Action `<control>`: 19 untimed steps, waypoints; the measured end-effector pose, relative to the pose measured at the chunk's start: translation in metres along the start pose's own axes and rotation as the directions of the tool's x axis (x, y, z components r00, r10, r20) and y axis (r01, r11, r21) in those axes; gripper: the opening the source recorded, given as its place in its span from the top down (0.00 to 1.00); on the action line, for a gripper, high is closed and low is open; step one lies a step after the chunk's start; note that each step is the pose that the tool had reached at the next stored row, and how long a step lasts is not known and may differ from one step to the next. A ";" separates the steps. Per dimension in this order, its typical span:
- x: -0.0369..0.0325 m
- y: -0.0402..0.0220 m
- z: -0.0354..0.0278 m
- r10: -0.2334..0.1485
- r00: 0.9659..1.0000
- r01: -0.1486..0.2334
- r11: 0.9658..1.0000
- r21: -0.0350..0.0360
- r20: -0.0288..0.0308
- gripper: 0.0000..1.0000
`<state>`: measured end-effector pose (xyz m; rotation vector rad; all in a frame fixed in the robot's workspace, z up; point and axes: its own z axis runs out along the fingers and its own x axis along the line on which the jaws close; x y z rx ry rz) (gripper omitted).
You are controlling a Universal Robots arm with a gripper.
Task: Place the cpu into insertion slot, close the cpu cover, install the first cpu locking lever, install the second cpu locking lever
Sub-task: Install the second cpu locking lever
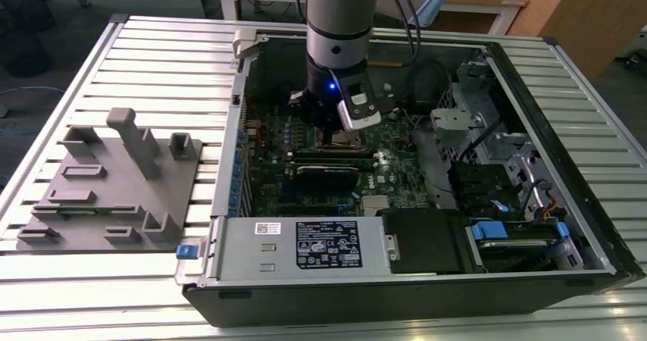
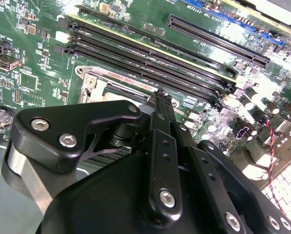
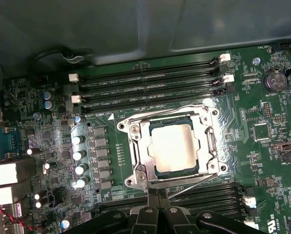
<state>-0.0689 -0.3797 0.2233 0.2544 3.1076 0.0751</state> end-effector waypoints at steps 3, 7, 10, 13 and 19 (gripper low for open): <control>0.0000 0.0000 0.0001 0.000 1.000 0.000 1.000 0.000 0.000 0.89; 0.0000 0.0000 0.0015 0.000 1.000 0.000 1.000 0.000 0.000 0.89; 0.0001 -0.0001 0.0029 0.000 1.000 0.000 1.000 0.000 0.000 0.89; 0.0003 -0.0002 0.0042 0.000 1.000 0.000 1.000 0.000 0.000 0.89; 0.0024 -0.0007 0.0065 0.000 1.000 0.000 1.000 0.000 0.000 0.89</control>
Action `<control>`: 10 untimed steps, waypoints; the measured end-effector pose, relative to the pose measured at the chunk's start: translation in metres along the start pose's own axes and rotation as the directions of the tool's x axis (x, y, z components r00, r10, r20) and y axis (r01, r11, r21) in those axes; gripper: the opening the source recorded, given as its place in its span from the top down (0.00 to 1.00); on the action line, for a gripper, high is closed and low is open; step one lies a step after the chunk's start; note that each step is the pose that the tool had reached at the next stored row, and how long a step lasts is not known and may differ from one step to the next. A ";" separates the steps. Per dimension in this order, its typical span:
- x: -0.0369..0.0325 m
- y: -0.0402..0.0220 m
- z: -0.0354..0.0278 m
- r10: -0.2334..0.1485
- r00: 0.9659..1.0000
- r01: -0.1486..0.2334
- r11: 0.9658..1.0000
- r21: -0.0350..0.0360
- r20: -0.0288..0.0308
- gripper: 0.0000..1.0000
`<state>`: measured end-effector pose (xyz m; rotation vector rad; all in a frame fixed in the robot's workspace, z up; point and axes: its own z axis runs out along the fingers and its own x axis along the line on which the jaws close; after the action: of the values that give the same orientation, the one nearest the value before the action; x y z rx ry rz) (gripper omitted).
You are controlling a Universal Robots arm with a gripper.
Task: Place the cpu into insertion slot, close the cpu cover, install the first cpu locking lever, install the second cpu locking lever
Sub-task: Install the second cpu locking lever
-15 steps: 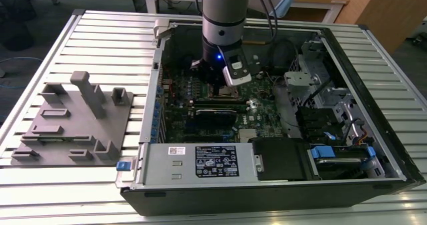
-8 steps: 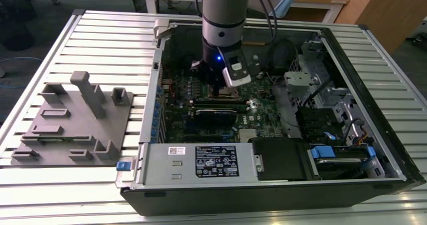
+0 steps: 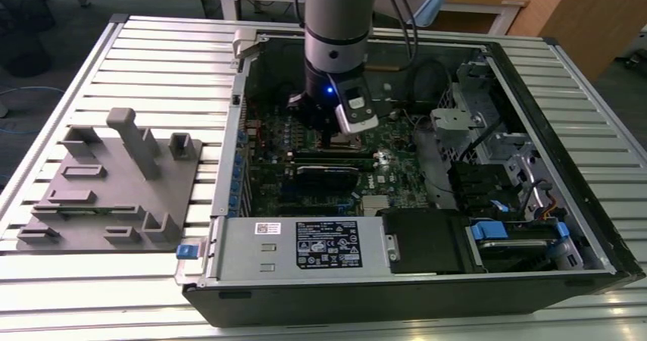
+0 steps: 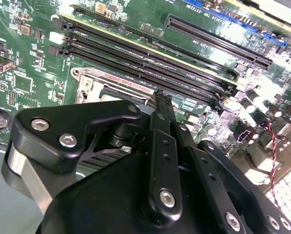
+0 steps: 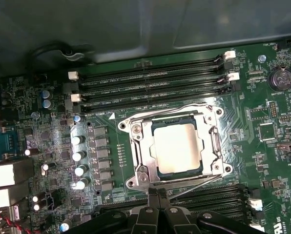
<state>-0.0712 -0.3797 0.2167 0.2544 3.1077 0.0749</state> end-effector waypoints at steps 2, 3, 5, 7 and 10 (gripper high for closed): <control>0.0007 -0.0001 0.0002 0.000 1.000 0.000 1.000 0.000 0.000 0.89; 0.0010 -0.0001 0.0003 0.000 1.000 0.000 1.000 0.000 0.000 0.89; 0.0011 -0.0002 0.0006 0.000 1.000 0.000 1.000 0.000 0.000 0.89; 0.0011 -0.0002 0.0010 0.000 1.000 0.000 1.000 0.000 0.000 0.89; 0.0014 -0.0003 0.0013 0.000 1.000 0.000 1.000 0.000 0.000 0.89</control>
<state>-0.0726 -0.3797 0.2154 0.2546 3.1075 0.0753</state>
